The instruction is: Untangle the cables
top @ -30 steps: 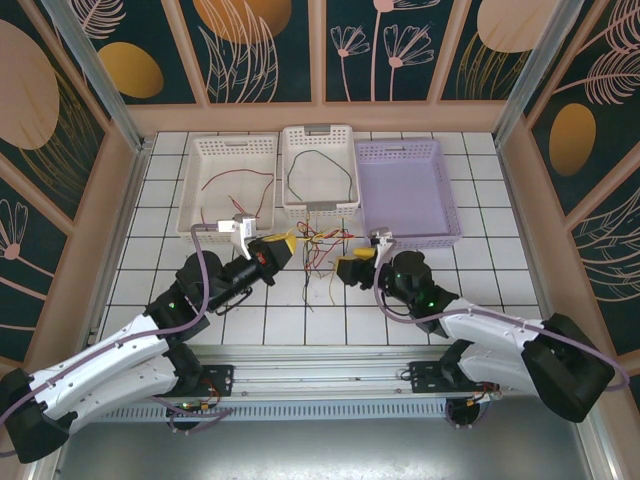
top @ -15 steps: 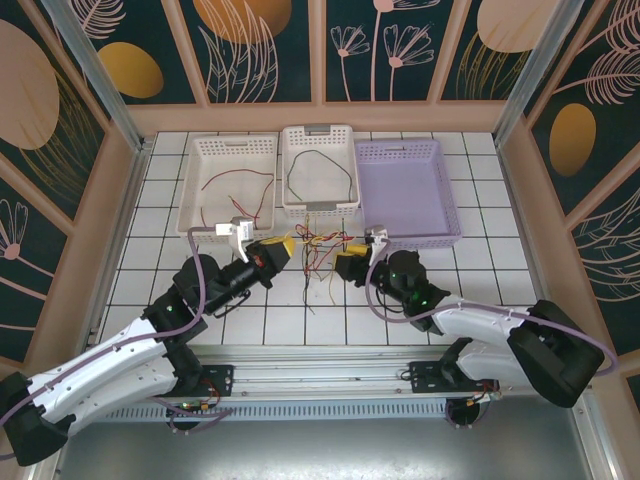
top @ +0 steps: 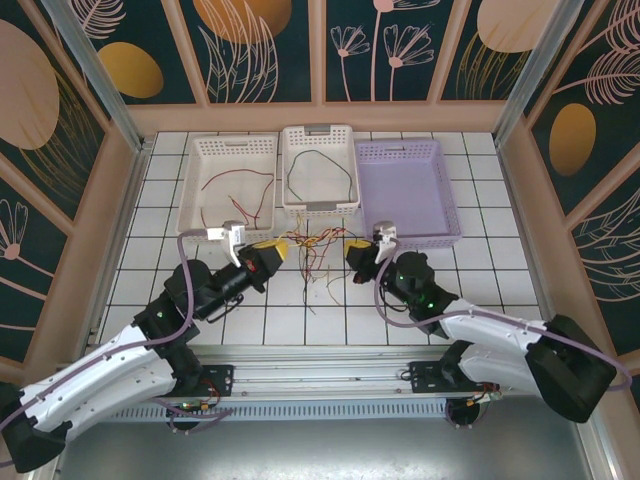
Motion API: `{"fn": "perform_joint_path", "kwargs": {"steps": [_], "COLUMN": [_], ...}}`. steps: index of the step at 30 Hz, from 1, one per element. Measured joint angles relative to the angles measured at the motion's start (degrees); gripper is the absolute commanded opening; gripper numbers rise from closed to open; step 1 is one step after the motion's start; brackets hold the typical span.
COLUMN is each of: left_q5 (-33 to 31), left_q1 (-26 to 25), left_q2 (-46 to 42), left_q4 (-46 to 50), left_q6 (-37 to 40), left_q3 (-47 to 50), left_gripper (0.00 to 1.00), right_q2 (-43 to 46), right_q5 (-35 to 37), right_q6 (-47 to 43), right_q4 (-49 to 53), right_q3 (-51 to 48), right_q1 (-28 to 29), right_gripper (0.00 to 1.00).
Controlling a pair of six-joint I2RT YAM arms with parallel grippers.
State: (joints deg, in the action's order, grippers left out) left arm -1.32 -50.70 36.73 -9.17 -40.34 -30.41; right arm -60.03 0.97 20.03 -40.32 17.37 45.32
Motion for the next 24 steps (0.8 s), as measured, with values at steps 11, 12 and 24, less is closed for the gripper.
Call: {"fn": "perform_joint_path", "kwargs": {"steps": [11,12,24], "left_q5": [-6.6,-7.2,-14.1], "left_q1": [-0.1,-0.1,-0.1], "left_q2": [-5.4,-5.8,-8.1], "left_q4": [15.3,16.4,26.1], "left_q6": [5.0,5.5,10.6], "left_q3": [-1.8,-2.3,-5.3], "left_gripper": [0.0,0.0,0.0], "right_q2": [18.7,20.3,28.3], "right_q5": [4.0,4.1,7.3], "right_q6": [5.4,6.0,7.9], "right_q4": [13.3,14.9,30.7], "right_q3": [-3.2,-3.3,0.4], "right_q1": [-11.4,-12.5,-20.2], "right_gripper": [0.0,0.0,0.0]}}
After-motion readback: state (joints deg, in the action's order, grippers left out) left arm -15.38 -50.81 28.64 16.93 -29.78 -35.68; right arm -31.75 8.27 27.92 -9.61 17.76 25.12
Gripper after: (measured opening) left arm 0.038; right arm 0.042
